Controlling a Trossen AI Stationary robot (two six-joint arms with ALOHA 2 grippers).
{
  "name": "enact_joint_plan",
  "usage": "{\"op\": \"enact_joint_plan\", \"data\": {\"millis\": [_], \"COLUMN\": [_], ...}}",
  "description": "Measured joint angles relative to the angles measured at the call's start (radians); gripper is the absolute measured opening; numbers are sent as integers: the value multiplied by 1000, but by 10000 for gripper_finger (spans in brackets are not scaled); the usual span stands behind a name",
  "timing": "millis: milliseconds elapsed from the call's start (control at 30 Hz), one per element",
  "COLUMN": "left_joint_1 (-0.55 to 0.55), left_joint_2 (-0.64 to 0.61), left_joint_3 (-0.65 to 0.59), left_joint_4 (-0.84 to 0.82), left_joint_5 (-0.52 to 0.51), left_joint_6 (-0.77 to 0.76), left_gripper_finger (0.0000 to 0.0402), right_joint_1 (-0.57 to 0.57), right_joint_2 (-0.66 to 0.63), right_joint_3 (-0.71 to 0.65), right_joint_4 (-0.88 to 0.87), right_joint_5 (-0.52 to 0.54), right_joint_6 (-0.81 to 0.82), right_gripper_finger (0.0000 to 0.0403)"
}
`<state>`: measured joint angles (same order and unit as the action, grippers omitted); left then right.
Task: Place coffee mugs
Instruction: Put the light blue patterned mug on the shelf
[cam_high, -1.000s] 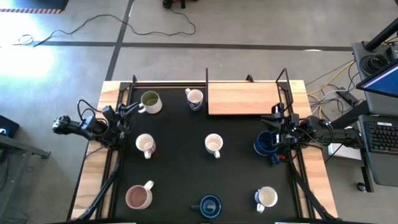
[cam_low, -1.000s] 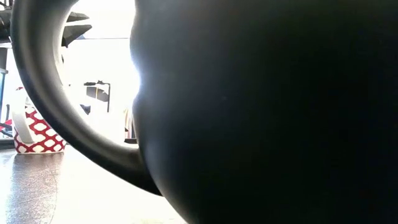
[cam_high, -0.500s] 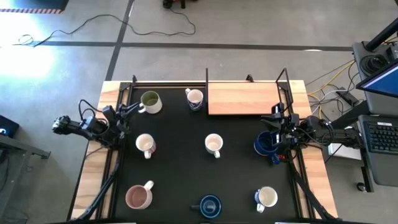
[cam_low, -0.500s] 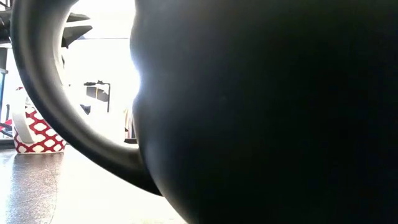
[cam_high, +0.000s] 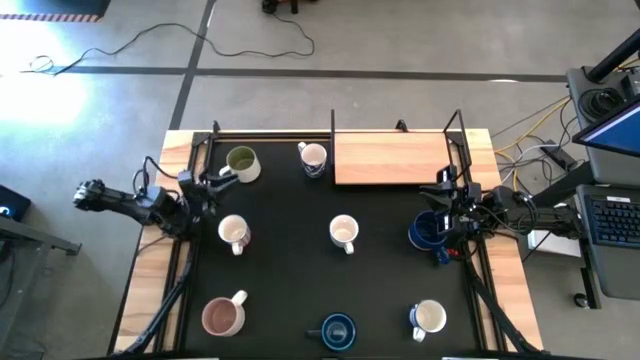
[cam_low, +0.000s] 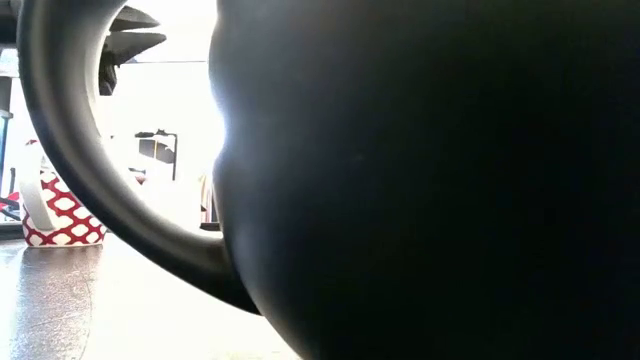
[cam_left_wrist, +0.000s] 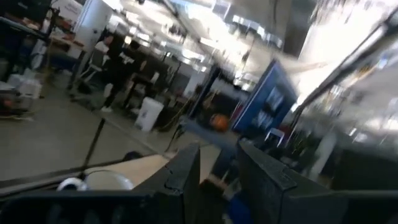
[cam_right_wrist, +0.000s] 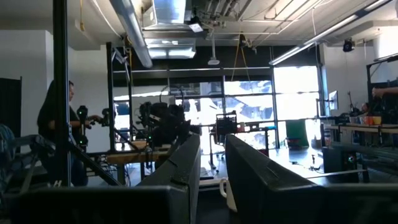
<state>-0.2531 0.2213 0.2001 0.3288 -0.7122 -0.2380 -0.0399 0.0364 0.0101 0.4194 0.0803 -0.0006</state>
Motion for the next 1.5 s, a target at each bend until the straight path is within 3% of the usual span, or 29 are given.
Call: {"op": "enact_joint_plan", "data": {"millis": [233,367,533,867,1267,1367,1500], "left_joint_1": [1,1,2,2,2,2,-1], "left_joint_2": [189,288,406,606,928,1016,1126], "left_joint_3": [207,293,349,351,360,404,485], "left_joint_4": [-379,-561,-648,-570,-141,-128,-173], "left_joint_5": [-193,-193,-172,-5,318,401,417], "left_joint_6": [-14,-80,-93,-129,73,106,165], "left_gripper_finger": [88,88,88,88,88,88,88], "right_joint_1": [0,0,0,0,0,0,0], "right_joint_2": [0,0,0,0,0,0,0], "right_joint_3": [0,0,0,0,0,0,0], "right_joint_4": [0,0,0,0,0,0,0], "right_joint_5": [0,0,0,0,0,0,0], "right_joint_6": [0,0,0,0,0,0,0], "right_gripper_finger": [66,66,66,66,66,66,66]}}
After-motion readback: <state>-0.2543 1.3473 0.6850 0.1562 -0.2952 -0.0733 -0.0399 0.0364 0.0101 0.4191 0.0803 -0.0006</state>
